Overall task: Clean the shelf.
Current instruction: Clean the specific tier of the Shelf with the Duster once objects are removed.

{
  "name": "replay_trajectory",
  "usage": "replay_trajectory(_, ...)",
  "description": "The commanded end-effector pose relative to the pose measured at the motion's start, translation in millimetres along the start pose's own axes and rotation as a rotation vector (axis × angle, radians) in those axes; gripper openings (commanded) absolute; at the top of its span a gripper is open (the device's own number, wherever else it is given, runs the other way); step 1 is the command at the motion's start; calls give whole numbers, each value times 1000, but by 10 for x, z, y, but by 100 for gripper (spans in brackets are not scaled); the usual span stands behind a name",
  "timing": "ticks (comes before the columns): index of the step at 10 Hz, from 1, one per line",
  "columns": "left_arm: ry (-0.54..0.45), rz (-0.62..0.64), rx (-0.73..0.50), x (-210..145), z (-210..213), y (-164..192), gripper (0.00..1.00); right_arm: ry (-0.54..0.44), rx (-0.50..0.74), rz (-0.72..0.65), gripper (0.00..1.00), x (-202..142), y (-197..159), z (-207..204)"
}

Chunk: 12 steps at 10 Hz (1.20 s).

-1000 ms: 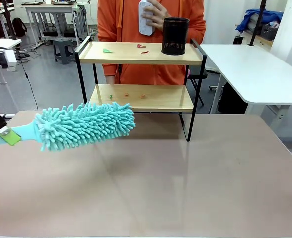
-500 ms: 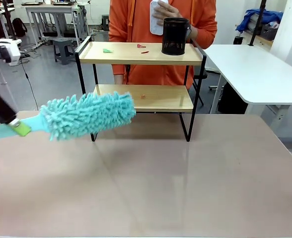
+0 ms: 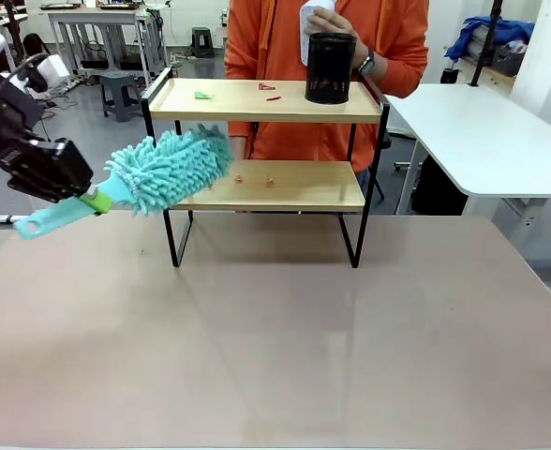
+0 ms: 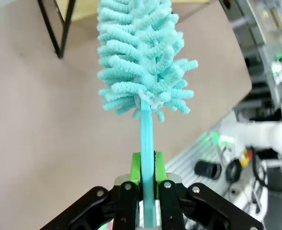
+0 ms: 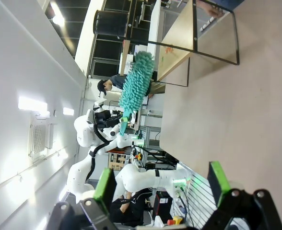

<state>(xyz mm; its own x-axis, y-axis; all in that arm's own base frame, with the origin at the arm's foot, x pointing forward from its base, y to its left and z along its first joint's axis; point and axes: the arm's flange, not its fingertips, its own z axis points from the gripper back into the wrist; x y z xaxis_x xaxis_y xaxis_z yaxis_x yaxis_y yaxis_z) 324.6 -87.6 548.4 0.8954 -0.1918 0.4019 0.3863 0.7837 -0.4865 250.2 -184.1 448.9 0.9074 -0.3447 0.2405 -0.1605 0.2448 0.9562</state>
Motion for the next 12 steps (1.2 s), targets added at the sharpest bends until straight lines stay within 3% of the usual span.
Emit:
replay_trajectory(1, -103, 49, 34, -2, -190, -118, 12, 6, 2, 26, 100, 0, -5, 15)
replay_trajectory(3, -46, 66, 76, 92, -365, -146, 12, 6, 2, 26, 100, 0, -5, 15)
replay_trajectory(7, -186, 127, 236, 260, -639, -213, 12, 6, 2, 26, 100, 0, -5, 15)
replay_trajectory(12, -121, 146, 314, 438, -1001, -171, 12, 6, 2, 26, 100, 0, -5, 15)
